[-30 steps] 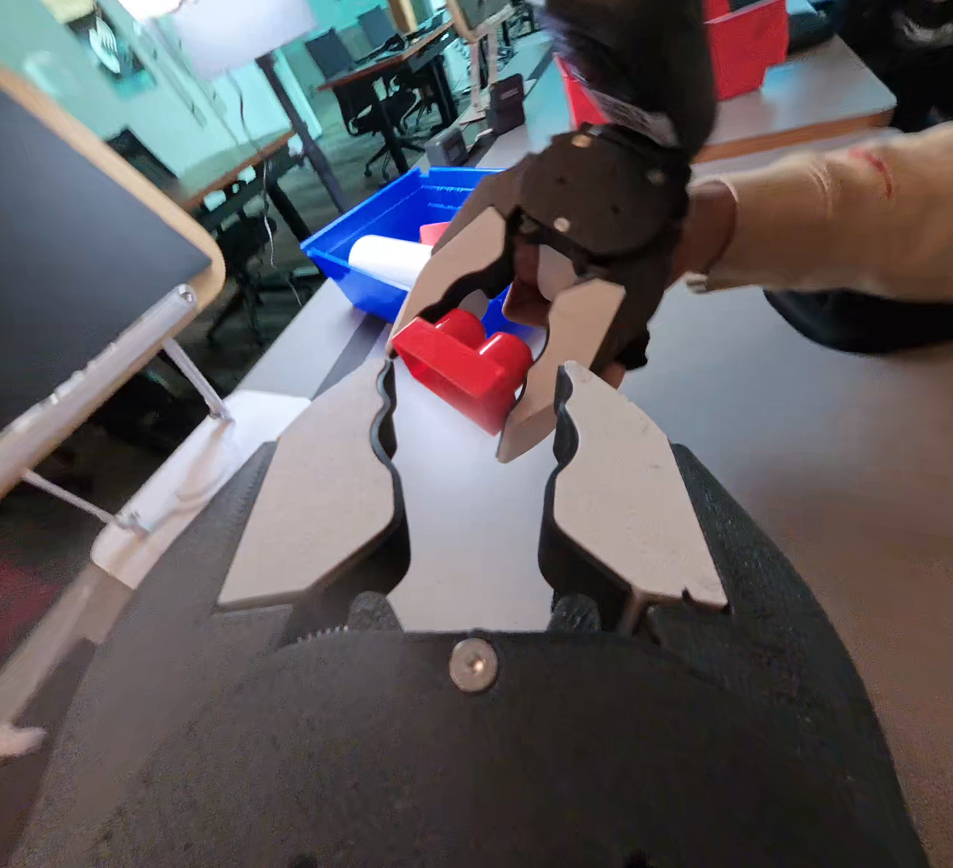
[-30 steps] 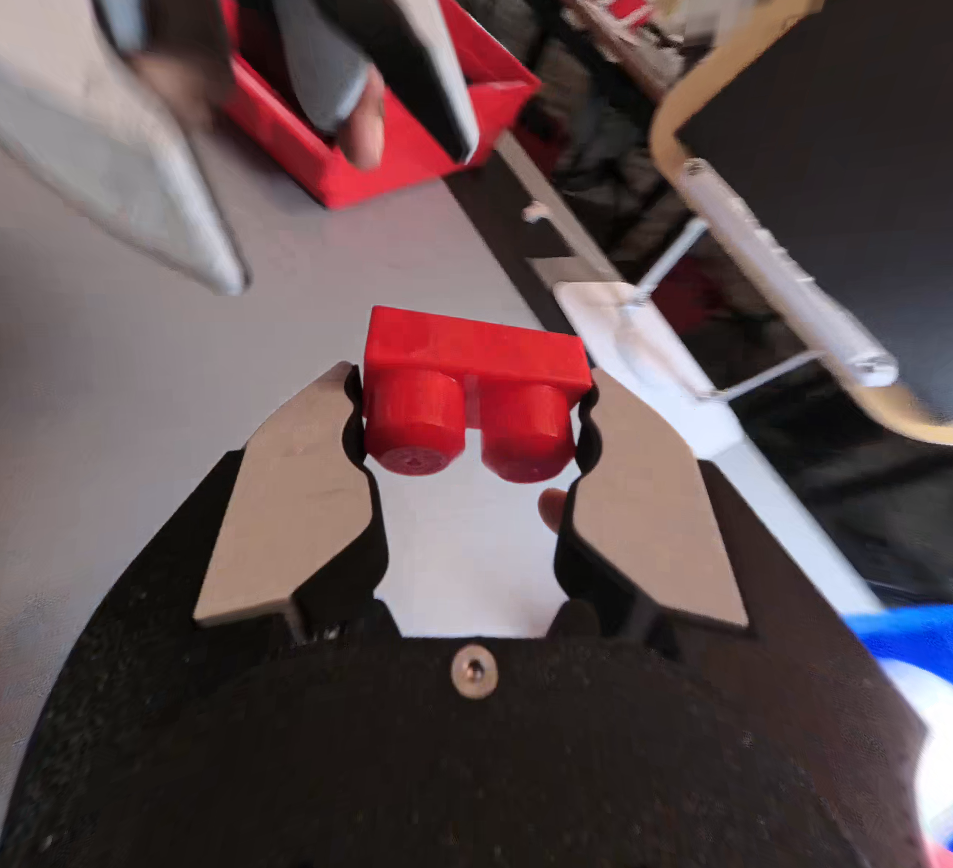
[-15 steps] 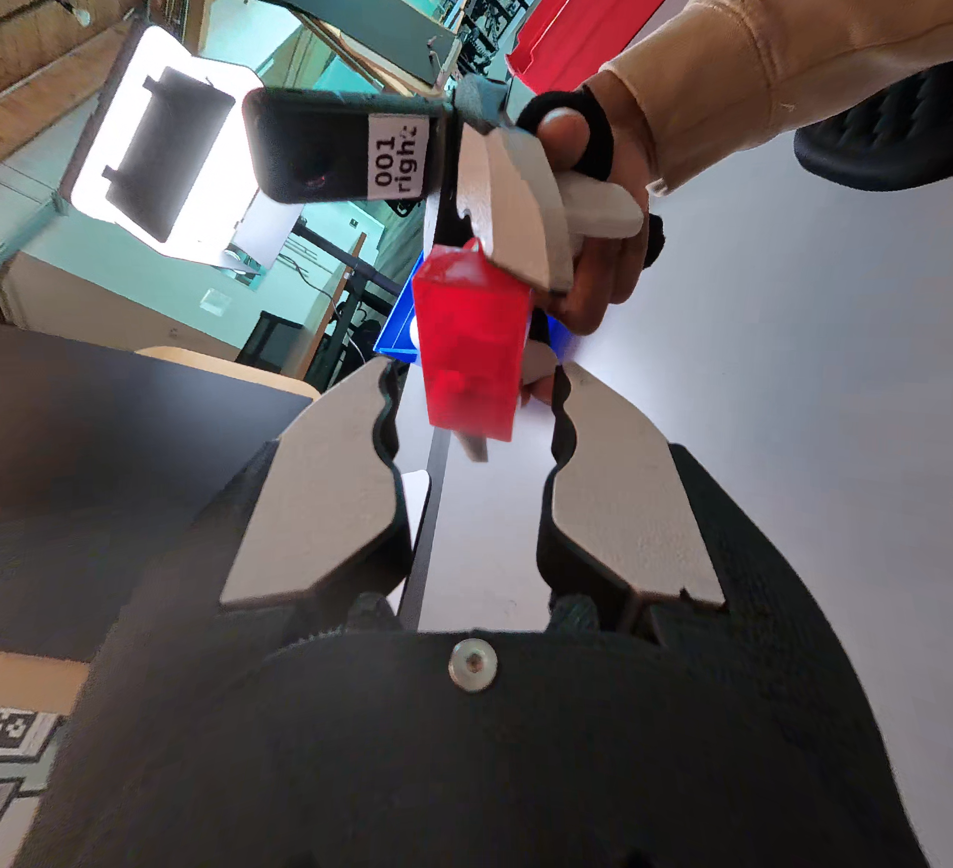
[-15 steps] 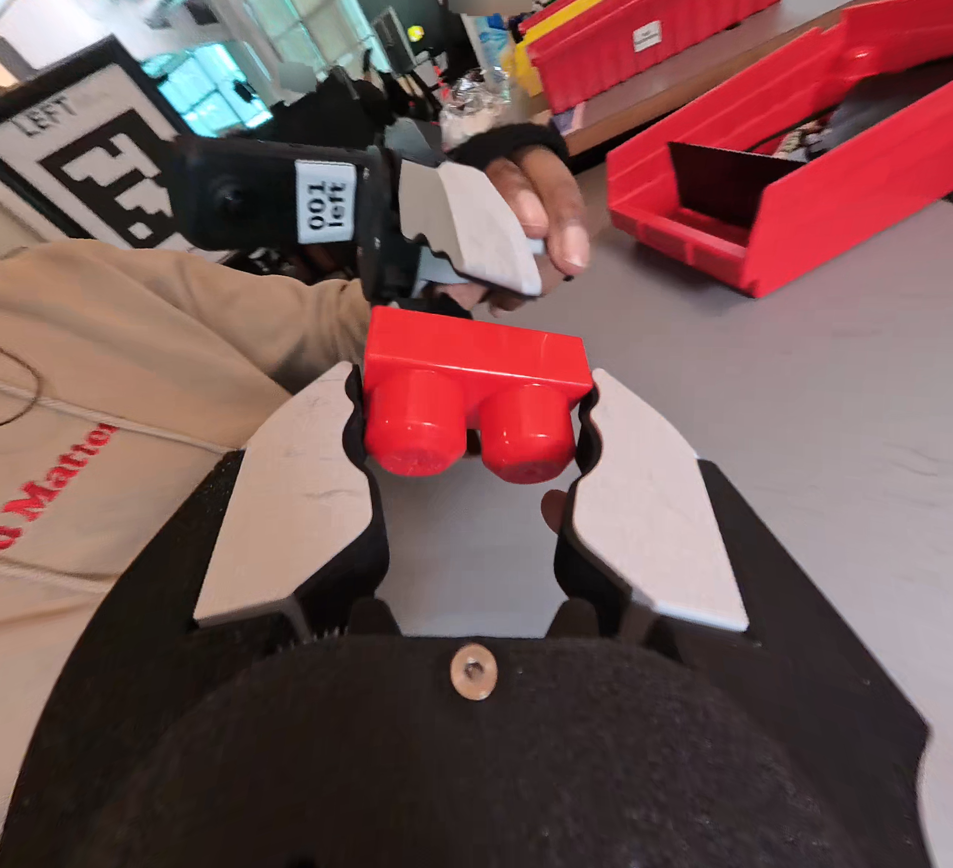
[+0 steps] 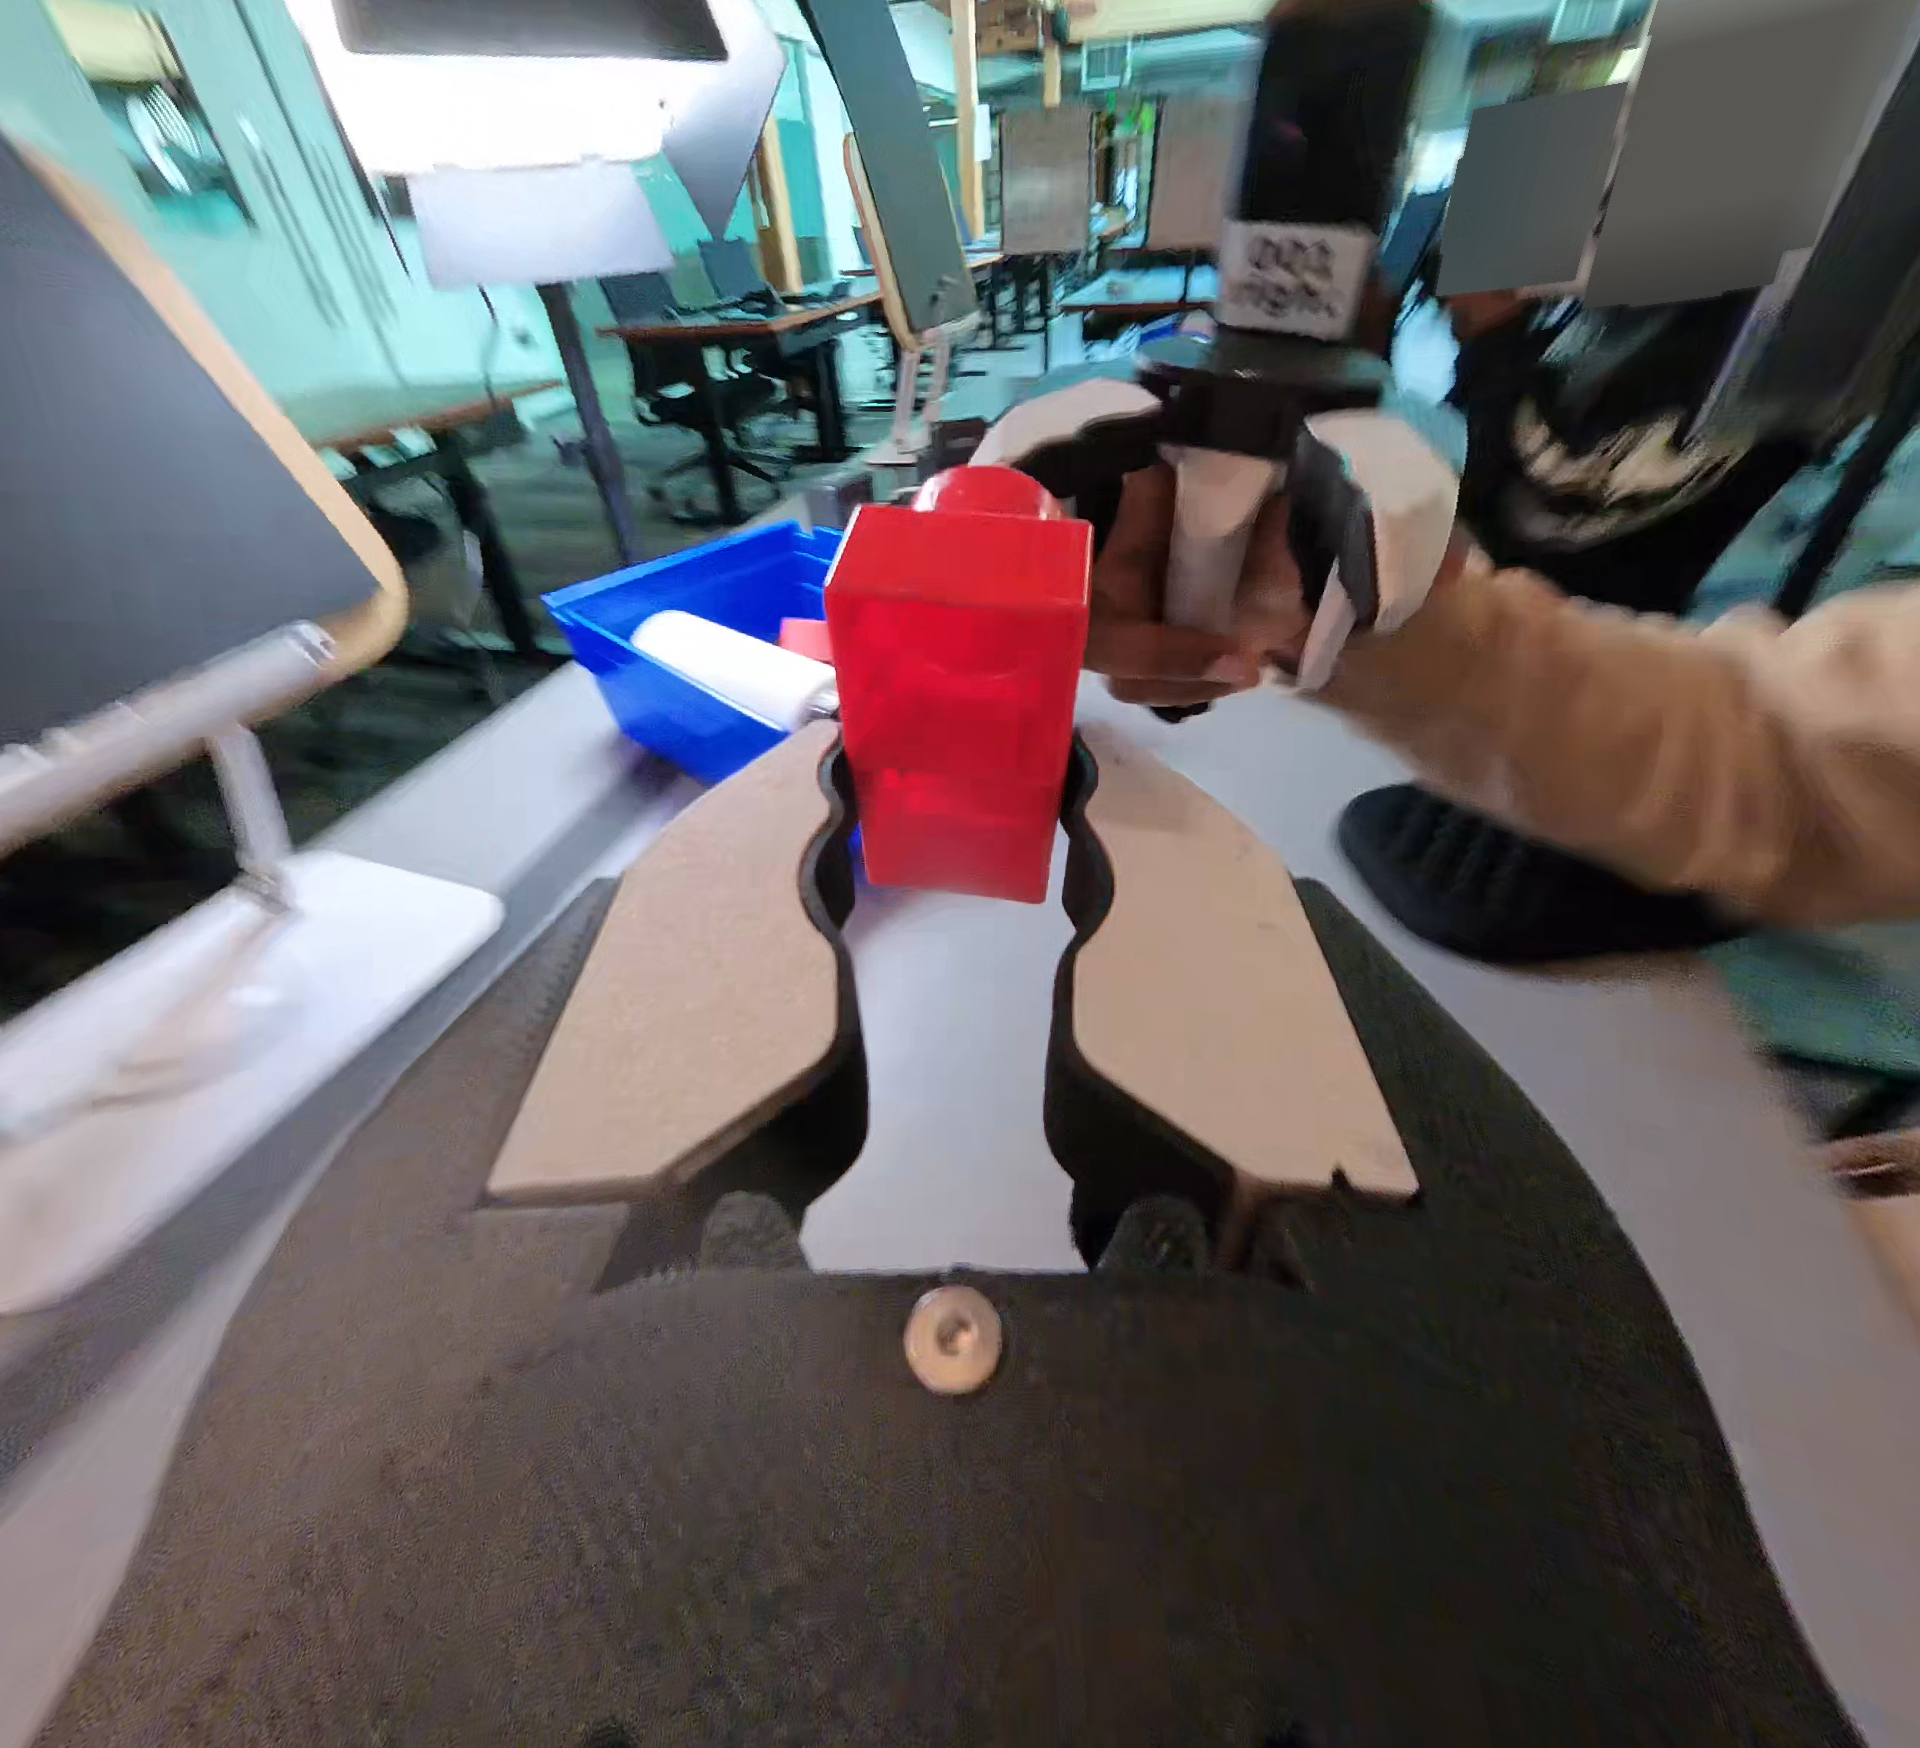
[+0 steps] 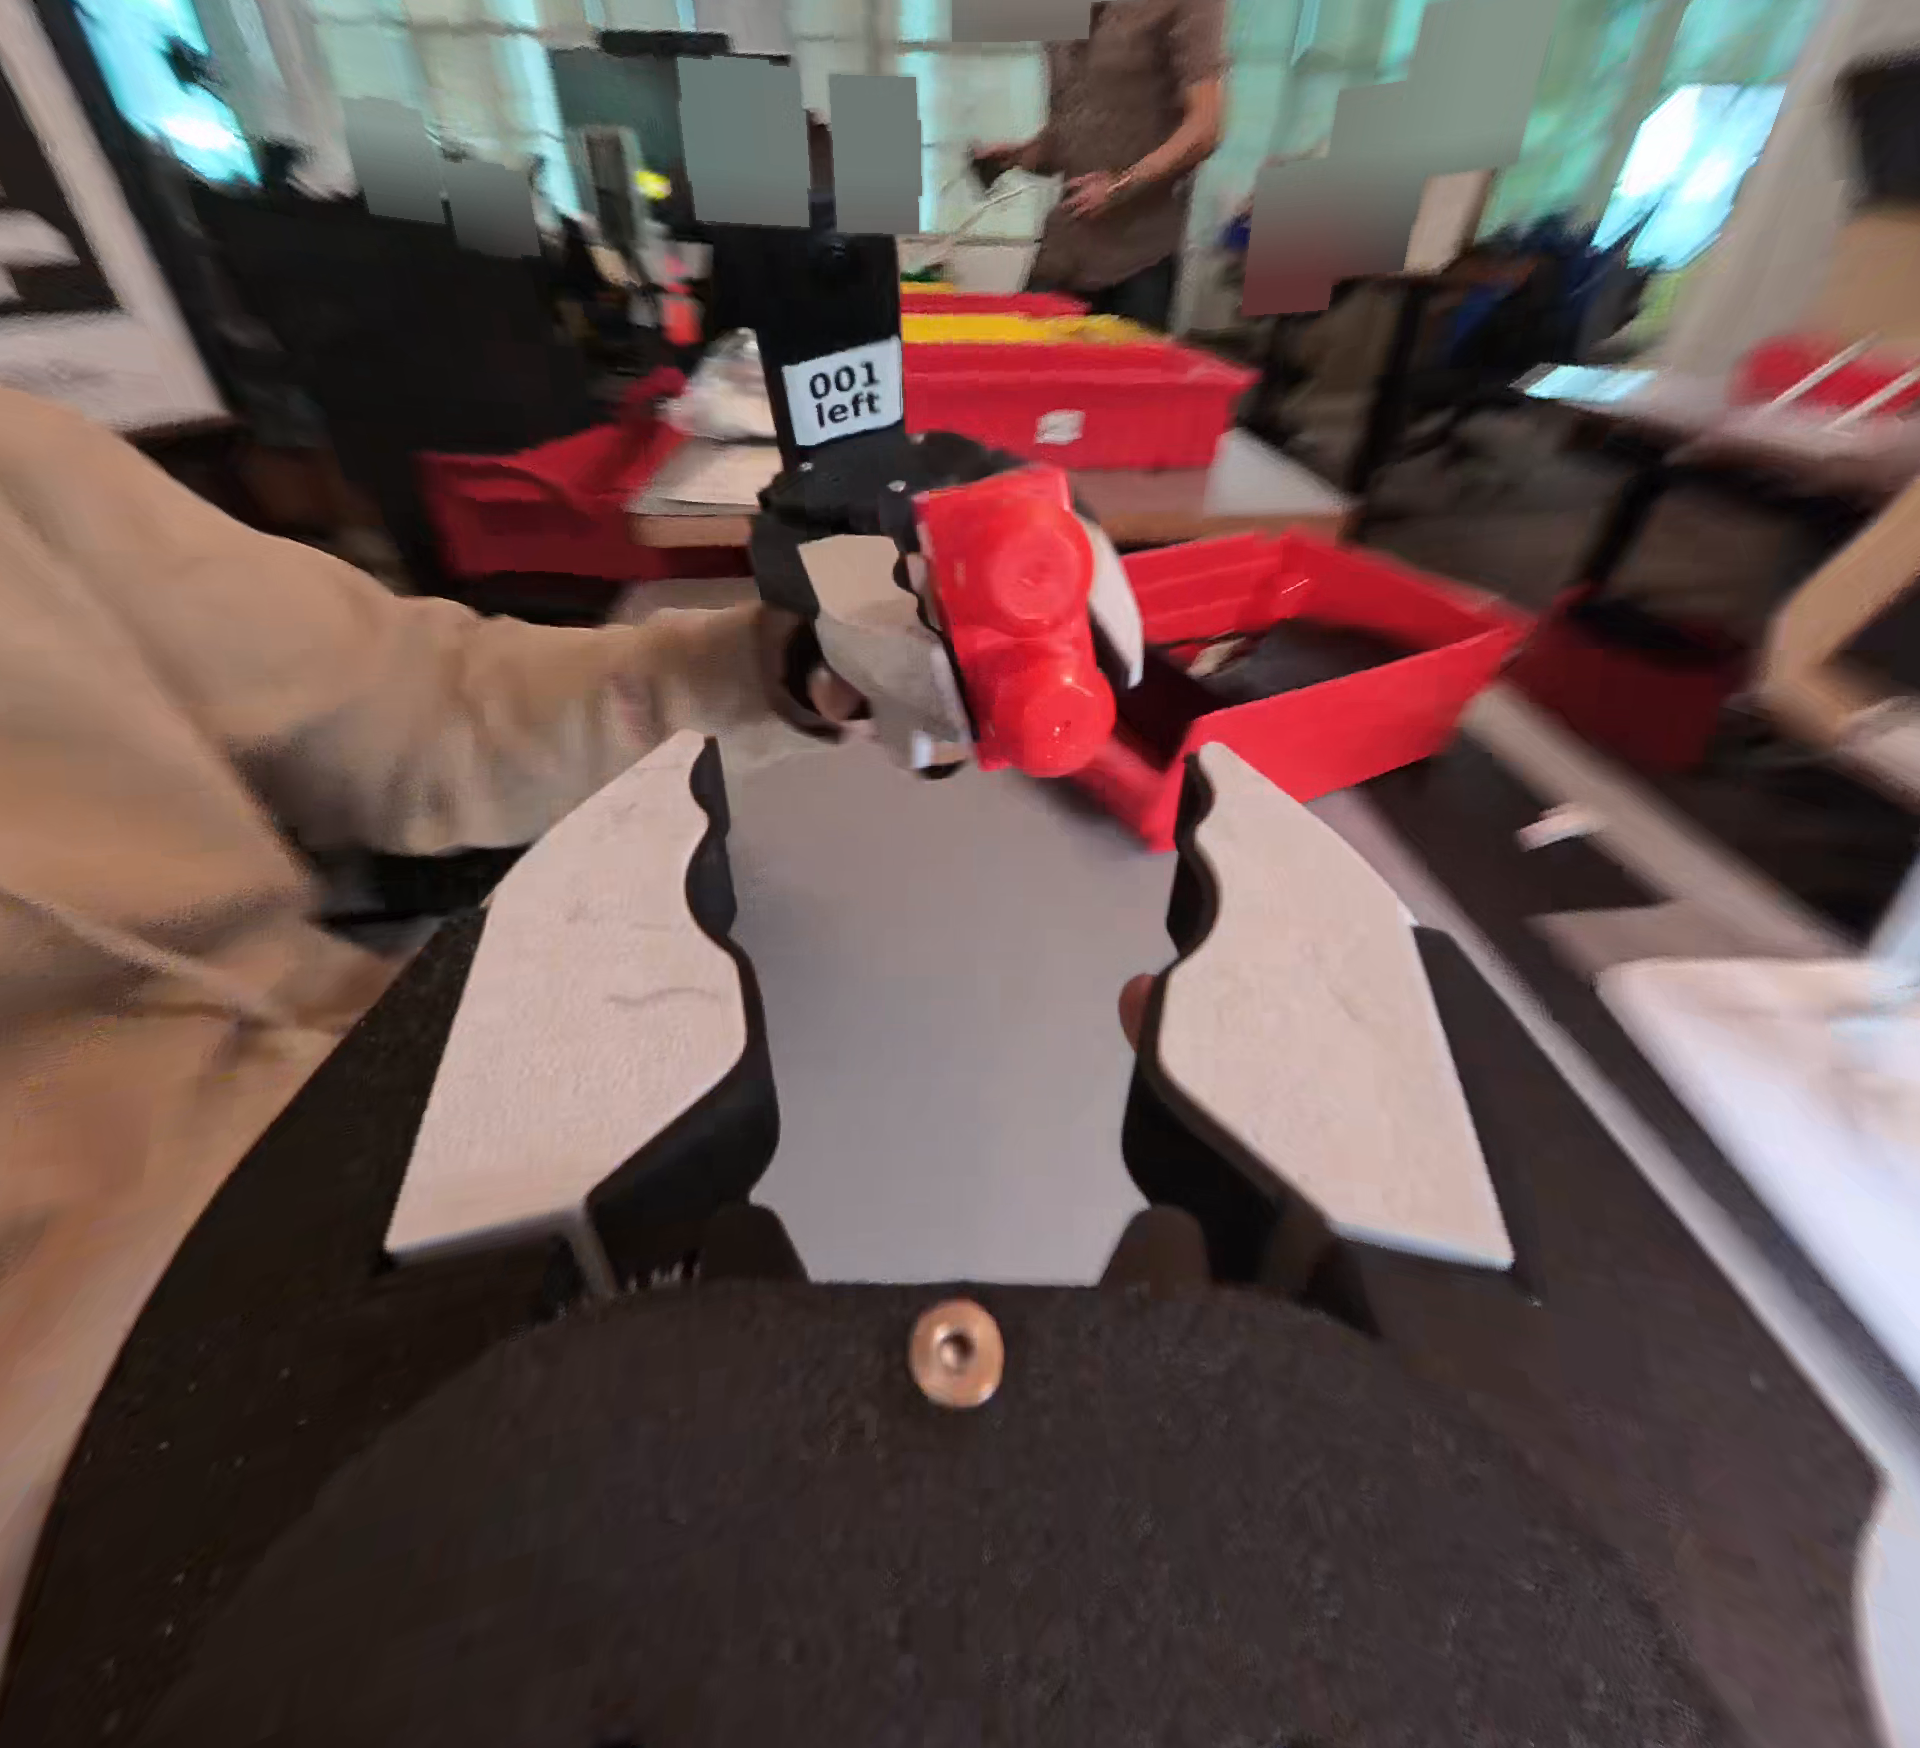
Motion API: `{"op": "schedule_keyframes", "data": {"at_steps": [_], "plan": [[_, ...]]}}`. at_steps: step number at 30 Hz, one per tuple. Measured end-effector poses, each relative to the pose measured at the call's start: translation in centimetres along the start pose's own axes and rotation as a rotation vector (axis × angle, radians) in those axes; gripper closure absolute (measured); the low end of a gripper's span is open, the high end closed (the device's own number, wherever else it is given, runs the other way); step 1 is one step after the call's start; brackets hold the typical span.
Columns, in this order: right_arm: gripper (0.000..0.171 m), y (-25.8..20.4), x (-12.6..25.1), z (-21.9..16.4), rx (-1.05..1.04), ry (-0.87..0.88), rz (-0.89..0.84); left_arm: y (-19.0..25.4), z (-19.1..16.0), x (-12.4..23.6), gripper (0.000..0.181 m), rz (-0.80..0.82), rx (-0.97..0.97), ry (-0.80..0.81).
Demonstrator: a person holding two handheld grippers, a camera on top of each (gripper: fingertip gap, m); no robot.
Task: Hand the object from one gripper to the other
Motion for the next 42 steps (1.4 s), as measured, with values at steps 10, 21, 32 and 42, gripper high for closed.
{"op": "schedule_keyframes", "data": {"at_steps": [10,21,32,42], "plan": [[0.088,-0.5,-2.0,-3.2,0.76,-0.388,-0.221,0.5,-3.9,-0.9,0.144,-0.445,0.773,-0.276],[0.092,-2.4,-4.2,-5.1,0.776,-0.433,-0.11,2.9,-5.6,-1.8,0.144,-0.562,0.763,-0.415],[0.091,12.1,14.3,-10.1,0.297,-1.006,-0.826,-7.5,0.4,4.3,0.128,0.314,0.207,0.031],[0.085,13.6,23.2,-17.3,-0.064,-1.428,-1.082,-12.3,4.0,14.1,0.132,0.779,0.057,0.162]]}}
Point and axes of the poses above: each gripper's, where its closed fingertips meet, x back along the fingers, z out of its top, y = z × x across the jaws, the point moved 4 cm from there along x, back along the fingers, and after that the axes turned 12 degrees about x, right-handed, at the moved point
